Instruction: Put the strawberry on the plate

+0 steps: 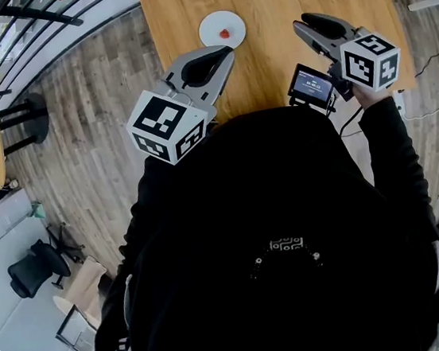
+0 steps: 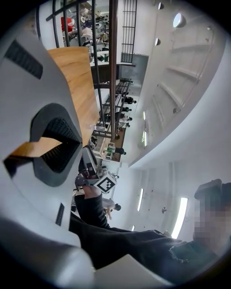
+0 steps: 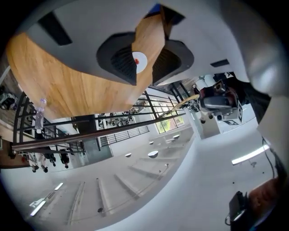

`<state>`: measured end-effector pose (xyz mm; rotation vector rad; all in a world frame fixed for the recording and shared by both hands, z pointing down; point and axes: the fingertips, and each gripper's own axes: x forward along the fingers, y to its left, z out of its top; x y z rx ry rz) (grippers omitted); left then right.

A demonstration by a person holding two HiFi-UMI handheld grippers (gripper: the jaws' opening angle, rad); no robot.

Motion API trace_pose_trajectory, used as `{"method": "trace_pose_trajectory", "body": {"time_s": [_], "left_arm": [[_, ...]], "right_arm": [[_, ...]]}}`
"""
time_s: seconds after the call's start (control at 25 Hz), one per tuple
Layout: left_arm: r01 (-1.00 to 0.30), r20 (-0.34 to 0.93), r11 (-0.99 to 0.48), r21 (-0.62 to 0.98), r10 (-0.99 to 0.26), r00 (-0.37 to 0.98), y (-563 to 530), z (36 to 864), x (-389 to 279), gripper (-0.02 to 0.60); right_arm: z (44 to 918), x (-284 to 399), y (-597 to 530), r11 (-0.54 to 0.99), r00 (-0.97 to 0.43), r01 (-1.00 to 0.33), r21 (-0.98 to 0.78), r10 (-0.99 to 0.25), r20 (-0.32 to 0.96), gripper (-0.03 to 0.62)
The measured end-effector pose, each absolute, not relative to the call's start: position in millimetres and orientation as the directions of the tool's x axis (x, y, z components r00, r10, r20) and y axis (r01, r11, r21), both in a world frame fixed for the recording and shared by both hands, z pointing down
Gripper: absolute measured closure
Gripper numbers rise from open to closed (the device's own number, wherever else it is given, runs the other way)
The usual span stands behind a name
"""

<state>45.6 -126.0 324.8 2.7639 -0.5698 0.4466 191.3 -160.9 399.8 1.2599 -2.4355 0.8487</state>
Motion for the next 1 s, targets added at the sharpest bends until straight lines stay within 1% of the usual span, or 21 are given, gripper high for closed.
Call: {"method": "trace_pose_trajectory", "body": {"time_s": [0.08, 0.12, 0.24, 0.52, 0.88, 1.0], "left_arm": [[-0.425, 0.348, -0.881, 0.209, -0.339, 0.874, -121, 324, 35, 0.586], [-0.426, 0.348, -0.880, 0.208, -0.341, 0.874, -119, 324, 32, 0.586], [-0.429, 0.341, -0.879, 0.207, -0.346, 0.874, -118, 323, 29, 0.586], [-0.432, 0.318, -0.878, 0.205, -0.357, 0.878, -117, 316, 16, 0.586], [-0.434, 0.288, -0.880, 0.191, -0.373, 0.882, -123, 307, 13, 0.586], [-0.431, 0.294, -0.882, 0.191, -0.368, 0.882, -121, 310, 16, 0.586]], "right_arm": [[388, 172, -153, 0.494, -0.600, -0.800, -0.341, -0.646, 0.472, 0.523], [385, 164, -149, 0.512, -0.611, -0.791, -0.335, -0.640, 0.466, 0.543], [372, 147, -145, 0.558, -0.652, -0.758, -0.339, -0.623, 0.431, 0.571], [341, 110, -143, 0.625, -0.714, -0.699, -0.347, -0.592, 0.374, 0.576], [320, 94, -140, 0.656, -0.752, -0.659, -0.368, -0.580, 0.313, 0.576], [319, 95, -138, 0.662, -0.752, -0.659, -0.357, -0.578, 0.317, 0.576]]}}
